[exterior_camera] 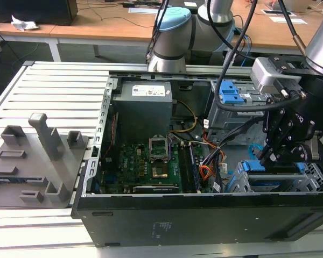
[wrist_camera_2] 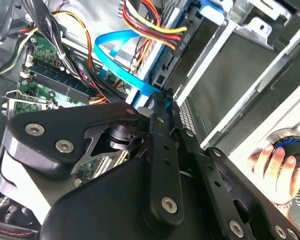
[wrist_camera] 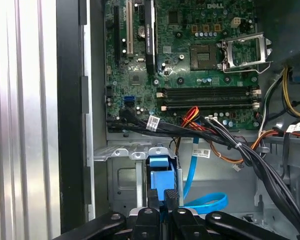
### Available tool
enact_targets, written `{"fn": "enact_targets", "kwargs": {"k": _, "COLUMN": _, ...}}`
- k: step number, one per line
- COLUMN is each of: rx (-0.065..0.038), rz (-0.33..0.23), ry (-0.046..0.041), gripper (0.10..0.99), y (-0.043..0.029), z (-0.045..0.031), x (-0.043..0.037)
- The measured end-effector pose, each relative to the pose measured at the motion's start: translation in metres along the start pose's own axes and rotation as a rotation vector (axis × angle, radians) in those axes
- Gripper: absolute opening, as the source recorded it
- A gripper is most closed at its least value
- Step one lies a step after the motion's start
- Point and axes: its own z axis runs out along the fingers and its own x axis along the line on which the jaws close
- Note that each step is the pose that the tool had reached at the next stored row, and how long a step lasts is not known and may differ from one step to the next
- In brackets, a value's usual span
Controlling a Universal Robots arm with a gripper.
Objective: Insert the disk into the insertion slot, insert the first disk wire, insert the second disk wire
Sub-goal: 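Insert the second disk wire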
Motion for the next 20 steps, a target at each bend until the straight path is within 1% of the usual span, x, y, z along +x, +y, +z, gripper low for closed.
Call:
{"fn": "enact_targets", "kwargs": {"k": 2, "rx": -0.003, "rz": 0.000, "ry": -0.0005, "gripper": 0.165, "y": -0.0074, "z": 0.0037, "x": -0.0068}}
{"fn": "enact_targets", "kwargs": {"k": 4, "rx": -0.004, "rz": 0.000, "ry": -0.0005, "gripper": 0.165, "y": -0.0125, "z": 0.0057, "x": -0.0112}}
{"fn": "enact_targets", "kwargs": {"k": 12, "rx": -0.004, "rz": 0.000, "ry": -0.0005, "gripper": 0.165, "y": -0.0199, "z": 0.0063, "x": -0.0120}}
{"fn": "enact_targets", "kwargs": {"k": 16, "rx": -0.004, "rz": 0.000, "ry": -0.0003, "gripper": 0.165, "y": -0.0214, "z": 0.0066, "x": -0.0111}}
{"fn": "enact_targets", "kwargs": {"k": 20, "rx": -0.005, "rz": 0.001, "ry": -0.0004, "gripper": 0.165, "y": -0.0220, "z": 0.0088, "x": -0.0096}}
